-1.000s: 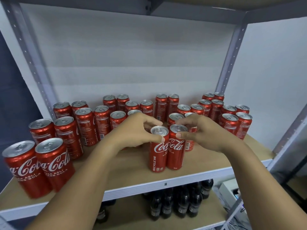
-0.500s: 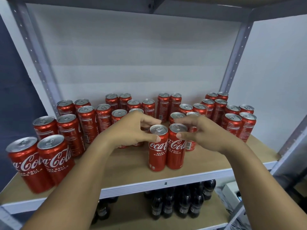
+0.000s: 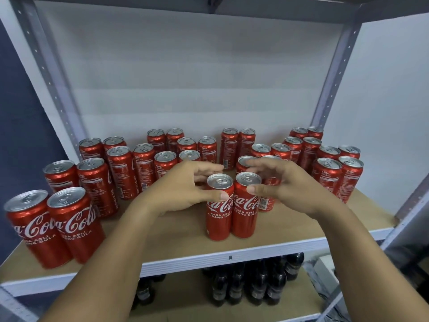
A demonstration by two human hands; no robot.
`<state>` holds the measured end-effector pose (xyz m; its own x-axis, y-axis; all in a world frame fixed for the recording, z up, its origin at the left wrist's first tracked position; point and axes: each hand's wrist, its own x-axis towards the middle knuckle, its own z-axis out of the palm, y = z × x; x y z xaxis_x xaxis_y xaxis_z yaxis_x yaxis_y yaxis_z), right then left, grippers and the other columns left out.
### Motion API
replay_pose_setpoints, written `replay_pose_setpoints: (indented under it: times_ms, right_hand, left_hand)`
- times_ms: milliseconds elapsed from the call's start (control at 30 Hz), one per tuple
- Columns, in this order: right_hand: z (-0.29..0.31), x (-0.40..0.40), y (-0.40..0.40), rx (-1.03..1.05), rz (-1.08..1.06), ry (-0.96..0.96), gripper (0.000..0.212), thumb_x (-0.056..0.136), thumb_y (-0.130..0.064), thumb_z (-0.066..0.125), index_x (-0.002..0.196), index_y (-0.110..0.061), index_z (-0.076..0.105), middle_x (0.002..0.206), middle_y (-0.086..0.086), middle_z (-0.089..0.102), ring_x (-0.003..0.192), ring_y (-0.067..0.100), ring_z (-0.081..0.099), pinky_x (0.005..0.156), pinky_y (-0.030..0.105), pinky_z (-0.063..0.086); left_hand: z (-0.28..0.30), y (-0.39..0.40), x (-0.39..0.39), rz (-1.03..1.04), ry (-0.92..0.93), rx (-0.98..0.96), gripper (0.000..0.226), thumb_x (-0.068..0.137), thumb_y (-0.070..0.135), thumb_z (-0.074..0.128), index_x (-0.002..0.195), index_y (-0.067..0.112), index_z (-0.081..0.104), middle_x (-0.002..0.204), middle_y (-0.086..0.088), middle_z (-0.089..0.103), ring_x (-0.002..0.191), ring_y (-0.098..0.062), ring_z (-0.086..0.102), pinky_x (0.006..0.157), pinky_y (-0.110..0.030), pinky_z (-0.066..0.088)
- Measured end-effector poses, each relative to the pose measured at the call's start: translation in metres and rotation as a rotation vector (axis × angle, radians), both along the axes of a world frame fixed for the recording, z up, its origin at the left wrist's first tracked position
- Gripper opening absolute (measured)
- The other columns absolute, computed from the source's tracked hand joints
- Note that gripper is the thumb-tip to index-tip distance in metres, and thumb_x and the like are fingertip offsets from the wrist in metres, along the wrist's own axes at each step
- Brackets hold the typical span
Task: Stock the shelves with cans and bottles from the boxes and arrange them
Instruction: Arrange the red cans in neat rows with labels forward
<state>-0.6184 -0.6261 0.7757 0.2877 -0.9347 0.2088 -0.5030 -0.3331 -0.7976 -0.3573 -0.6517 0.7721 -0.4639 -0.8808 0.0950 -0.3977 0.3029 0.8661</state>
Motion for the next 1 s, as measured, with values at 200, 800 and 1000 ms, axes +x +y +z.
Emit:
replay_pose_setpoints:
  times_ms: [200, 800, 1000]
  right_hand:
    - [-0.012, 0.004, 0.004, -0.037, -0.065, -0.026, 0.051, 0.067, -0.040, 0.088, 0.114, -0.030, 0.070, 0.105, -0.011, 0.073, 0.090, 0.004, 0.069, 0.078, 0.027, 0.058]
    - [-0.023, 0.031, 0.009, 0.173, 0.067, -0.277, 0.045, 0.073, -0.022, 0.083, 0.117, -0.027, 0.071, 0.108, -0.003, 0.074, 0.104, 0.019, 0.071, 0.082, 0.044, 0.062]
    - [-0.023, 0.075, 0.012, 0.188, 0.133, -0.277, 0.044, 0.077, -0.020, 0.081, 0.119, -0.028, 0.069, 0.108, -0.004, 0.075, 0.103, 0.013, 0.071, 0.081, 0.040, 0.062]
  left_hand:
    - [-0.012, 0.004, -0.004, 0.079, 0.050, -0.087, 0.051, 0.063, 0.046, 0.093, 0.109, 0.031, 0.075, 0.109, 0.014, 0.077, 0.106, -0.005, 0.071, 0.098, -0.038, 0.056]
    - [-0.033, 0.038, 0.011, 0.204, 0.334, -0.083, 0.036, 0.081, 0.023, 0.084, 0.114, 0.031, 0.075, 0.113, 0.014, 0.077, 0.113, -0.005, 0.069, 0.103, -0.035, 0.053]
    - [-0.034, 0.054, 0.054, 0.254, 0.319, -0.091, 0.039, 0.083, 0.024, 0.082, 0.121, 0.026, 0.073, 0.115, 0.015, 0.076, 0.114, -0.003, 0.068, 0.105, -0.034, 0.052]
